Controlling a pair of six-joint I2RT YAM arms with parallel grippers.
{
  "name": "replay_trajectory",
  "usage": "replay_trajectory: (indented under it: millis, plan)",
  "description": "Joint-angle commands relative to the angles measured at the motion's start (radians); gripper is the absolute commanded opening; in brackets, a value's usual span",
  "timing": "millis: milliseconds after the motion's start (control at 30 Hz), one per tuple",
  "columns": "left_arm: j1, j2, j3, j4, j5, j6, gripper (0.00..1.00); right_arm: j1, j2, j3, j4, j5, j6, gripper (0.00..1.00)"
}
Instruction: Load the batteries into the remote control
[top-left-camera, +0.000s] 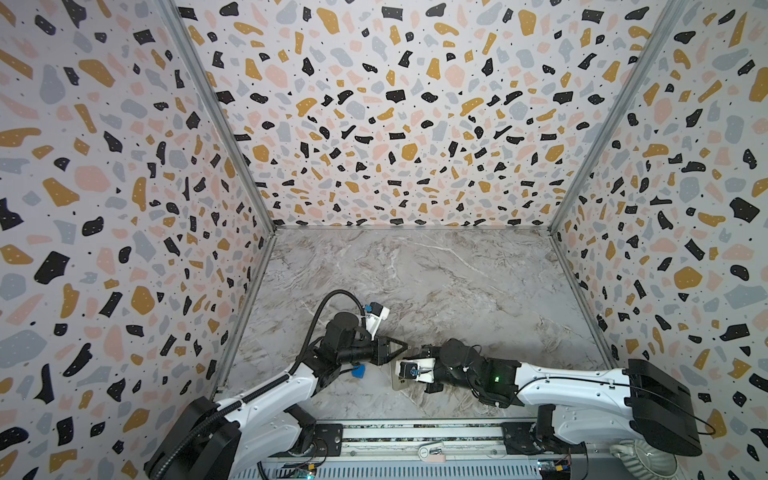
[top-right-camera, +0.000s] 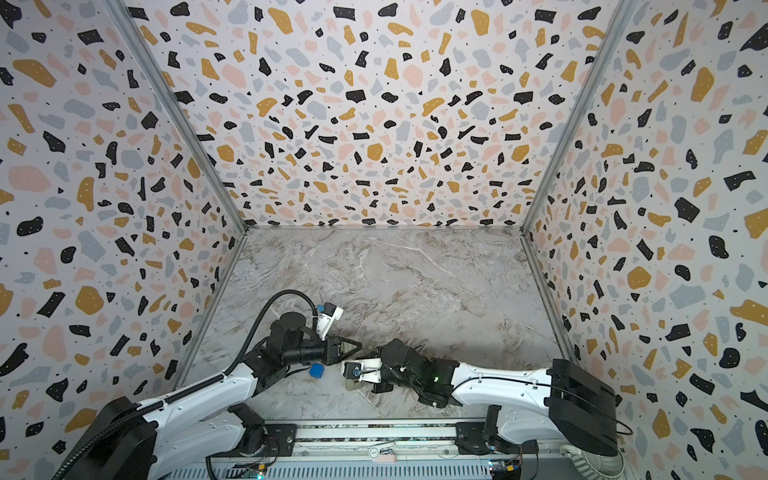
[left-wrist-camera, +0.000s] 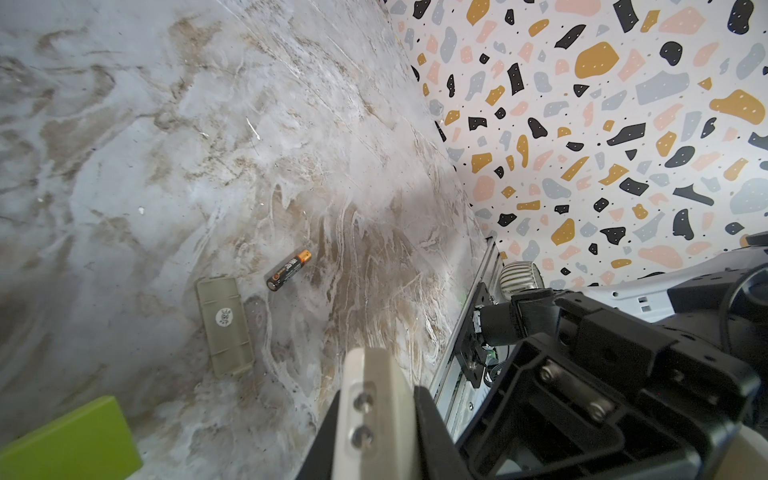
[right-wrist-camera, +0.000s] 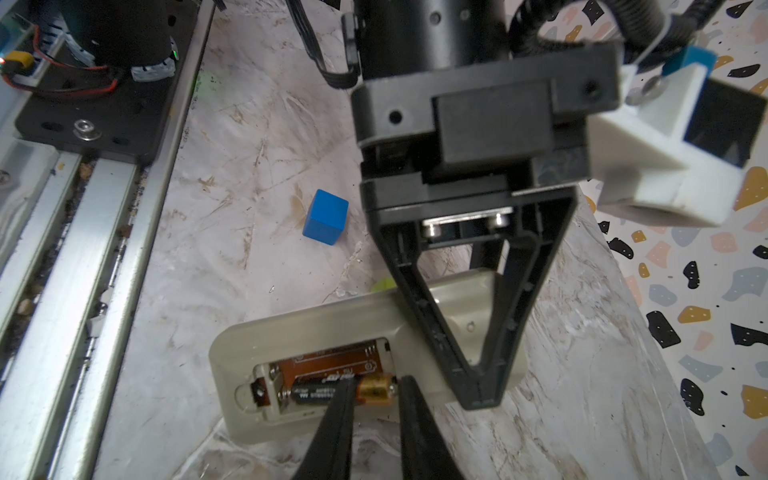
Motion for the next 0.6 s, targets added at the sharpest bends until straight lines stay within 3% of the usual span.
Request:
replay_trajectory:
  millis: [0, 567]
  plan:
    - [-0.005, 0.0, 0.018, 0.03, 0.026, 0.011, 0.0, 0.005, 0.003, 0.045, -0.001, -0.011, -0.006, 0.22]
    - [-0.004, 0.003, 0.018, 0.033, 0.029, 0.01, 0.0, 0.008, 0.023, 0.051, -0.002, -0.01, -0.008, 0.21]
